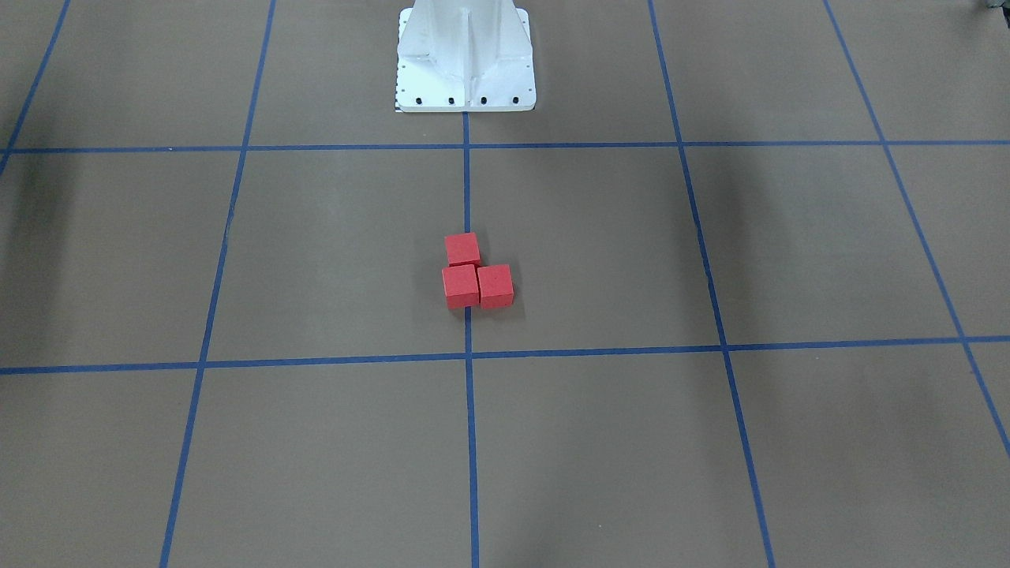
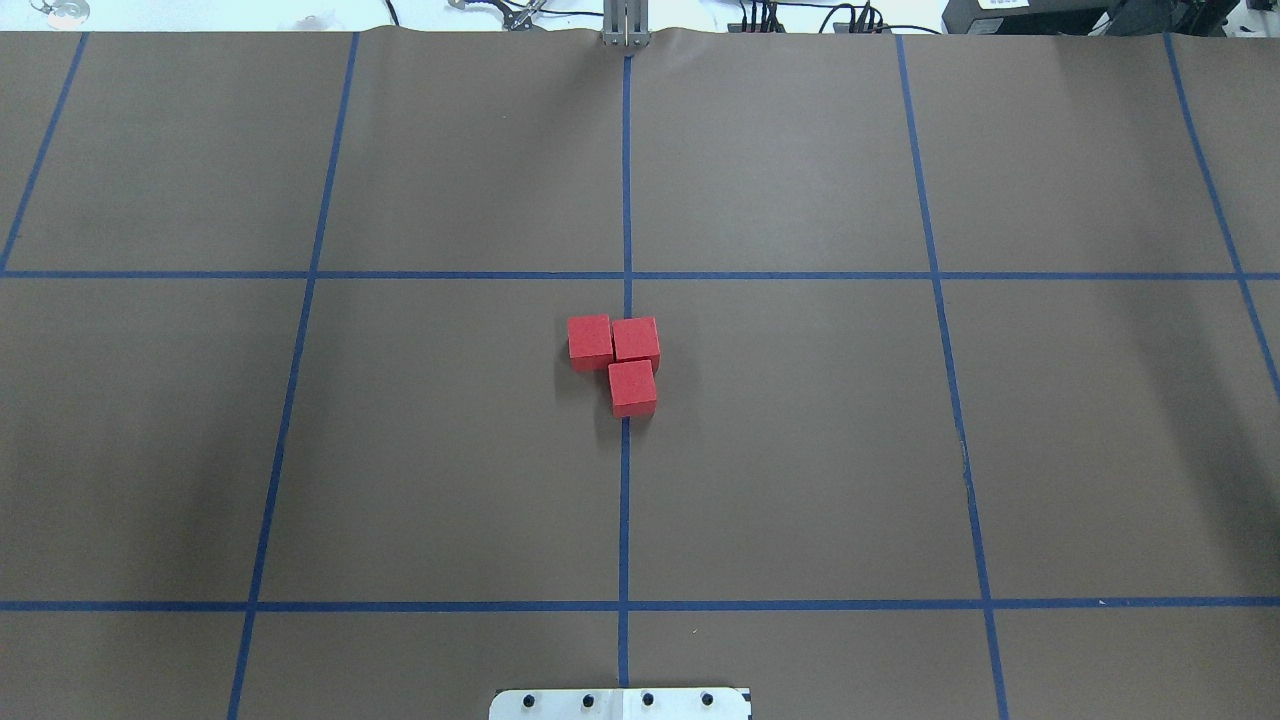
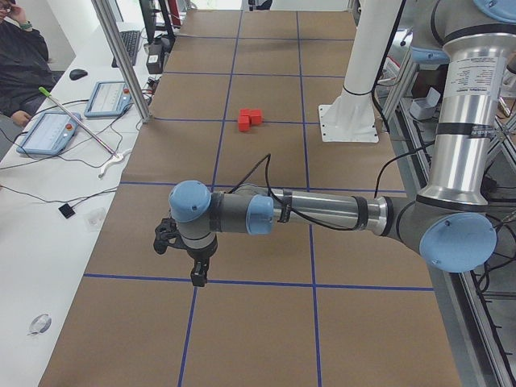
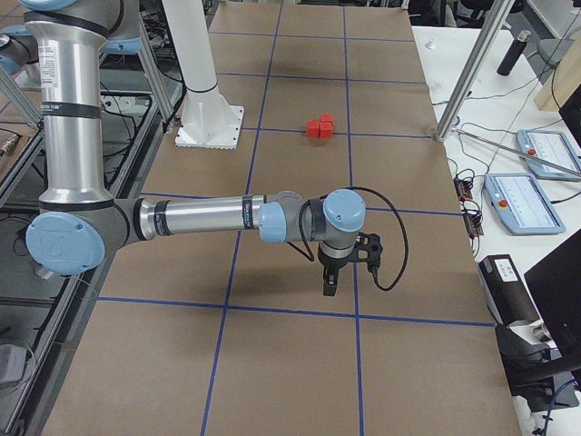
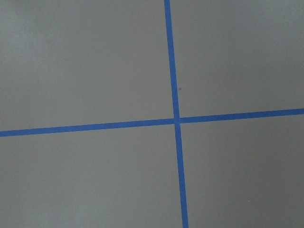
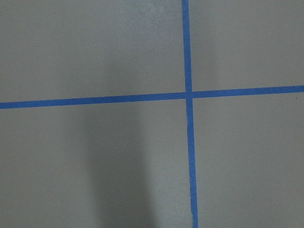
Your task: Form red blocks into L shape at center
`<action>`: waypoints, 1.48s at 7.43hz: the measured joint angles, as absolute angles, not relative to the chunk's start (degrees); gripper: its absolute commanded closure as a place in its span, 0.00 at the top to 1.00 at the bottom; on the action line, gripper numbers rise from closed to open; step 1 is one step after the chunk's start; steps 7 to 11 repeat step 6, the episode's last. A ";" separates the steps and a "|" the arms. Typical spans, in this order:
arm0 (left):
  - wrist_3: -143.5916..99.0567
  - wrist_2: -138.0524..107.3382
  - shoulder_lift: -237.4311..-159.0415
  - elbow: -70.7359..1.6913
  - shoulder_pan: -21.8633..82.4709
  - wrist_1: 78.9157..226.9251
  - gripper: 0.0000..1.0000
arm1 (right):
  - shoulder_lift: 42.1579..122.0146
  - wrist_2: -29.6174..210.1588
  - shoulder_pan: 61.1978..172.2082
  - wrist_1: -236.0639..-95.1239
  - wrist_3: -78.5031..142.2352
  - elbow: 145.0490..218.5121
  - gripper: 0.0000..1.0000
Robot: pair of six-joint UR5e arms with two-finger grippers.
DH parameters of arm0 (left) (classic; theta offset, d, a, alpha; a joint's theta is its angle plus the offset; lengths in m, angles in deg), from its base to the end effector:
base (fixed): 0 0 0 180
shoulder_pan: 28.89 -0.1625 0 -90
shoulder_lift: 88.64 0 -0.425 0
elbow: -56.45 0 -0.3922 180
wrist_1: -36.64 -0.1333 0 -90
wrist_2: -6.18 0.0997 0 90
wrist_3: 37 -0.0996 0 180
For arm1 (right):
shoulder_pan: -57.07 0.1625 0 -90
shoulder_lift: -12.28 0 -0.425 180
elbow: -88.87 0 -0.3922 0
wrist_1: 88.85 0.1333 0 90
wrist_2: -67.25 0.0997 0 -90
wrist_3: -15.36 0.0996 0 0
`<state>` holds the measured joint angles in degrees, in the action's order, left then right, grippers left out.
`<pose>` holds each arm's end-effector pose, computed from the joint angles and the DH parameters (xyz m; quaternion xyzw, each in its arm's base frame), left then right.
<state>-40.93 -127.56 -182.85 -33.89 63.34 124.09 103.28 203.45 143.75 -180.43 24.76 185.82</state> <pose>-0.0848 -0.5214 0.6237 0.0362 0.3710 0.0203 0.9277 0.0331 -0.4901 0.6079 -0.0086 -0.3935 0.0338 0.9187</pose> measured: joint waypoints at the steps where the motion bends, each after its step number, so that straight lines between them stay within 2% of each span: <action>1: -40.87 -126.55 -182.81 -33.89 63.36 124.09 1.00 | 103.45 203.39 143.94 -180.45 24.77 185.81 0.99; 11: -40.78 -125.32 -182.70 -33.75 63.37 124.18 1.00 | 103.59 203.40 144.17 -180.43 24.77 185.83 0.99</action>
